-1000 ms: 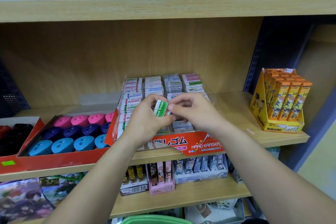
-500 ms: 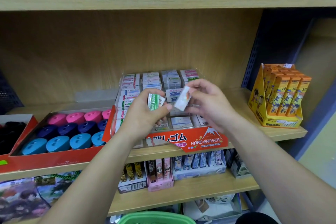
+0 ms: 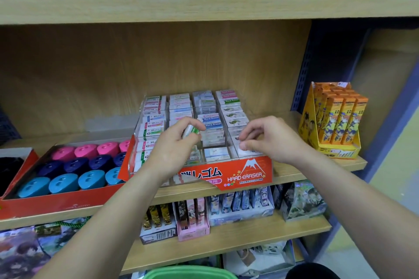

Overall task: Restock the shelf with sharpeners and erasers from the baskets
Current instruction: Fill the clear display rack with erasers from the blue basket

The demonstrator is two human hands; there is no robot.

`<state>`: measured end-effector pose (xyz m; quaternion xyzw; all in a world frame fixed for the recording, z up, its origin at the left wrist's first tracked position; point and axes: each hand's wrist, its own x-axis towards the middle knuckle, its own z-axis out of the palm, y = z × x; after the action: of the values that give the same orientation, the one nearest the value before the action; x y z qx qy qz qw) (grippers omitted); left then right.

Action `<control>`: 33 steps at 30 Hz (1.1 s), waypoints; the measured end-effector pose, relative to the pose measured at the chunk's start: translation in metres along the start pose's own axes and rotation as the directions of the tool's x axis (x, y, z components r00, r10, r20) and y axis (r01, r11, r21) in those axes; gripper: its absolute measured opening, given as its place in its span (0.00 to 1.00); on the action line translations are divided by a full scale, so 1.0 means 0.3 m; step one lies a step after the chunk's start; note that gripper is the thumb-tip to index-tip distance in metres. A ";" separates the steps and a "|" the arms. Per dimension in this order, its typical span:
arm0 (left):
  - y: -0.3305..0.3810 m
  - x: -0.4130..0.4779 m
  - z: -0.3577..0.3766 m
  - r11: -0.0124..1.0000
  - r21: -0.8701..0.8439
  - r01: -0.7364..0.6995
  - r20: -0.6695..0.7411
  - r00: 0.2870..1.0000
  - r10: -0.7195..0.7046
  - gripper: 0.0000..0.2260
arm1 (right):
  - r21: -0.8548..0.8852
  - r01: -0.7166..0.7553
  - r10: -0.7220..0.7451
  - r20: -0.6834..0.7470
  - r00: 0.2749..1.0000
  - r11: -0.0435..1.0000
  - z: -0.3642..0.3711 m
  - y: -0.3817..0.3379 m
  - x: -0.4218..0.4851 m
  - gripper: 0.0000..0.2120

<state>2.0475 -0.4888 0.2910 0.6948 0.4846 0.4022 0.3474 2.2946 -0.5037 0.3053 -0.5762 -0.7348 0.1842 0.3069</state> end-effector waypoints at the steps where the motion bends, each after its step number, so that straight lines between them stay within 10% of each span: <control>1: -0.002 -0.001 -0.003 1.000 0.013 0.007 0.012 1.000 -0.008 0.09 | -0.008 0.002 -0.002 0.002 1.000 1.000 0.002 0.005 -0.002 0.07; 7: 0.048 -0.020 0.001 1.000 0.003 0.015 0.052 0.999 -0.015 0.16 | 0.179 0.099 -0.056 -0.230 0.972 0.979 0.028 -0.031 -0.015 0.04; 26: 0.082 -0.122 -0.039 0.961 -0.274 -0.025 -0.018 1.000 0.021 0.15 | 0.647 0.088 -0.118 0.003 0.993 0.757 0.114 -0.161 -0.024 0.11; 33: 0.031 -0.112 -0.128 0.996 -0.086 0.010 -0.144 0.989 -0.022 0.11 | 0.751 0.048 0.152 -0.196 0.969 0.658 0.049 -0.146 0.003 0.10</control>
<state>2.0097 -0.5200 0.3083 0.6443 0.4966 0.4690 0.3438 2.2525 -0.5134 0.3220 -0.4369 -0.5334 0.4080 0.5984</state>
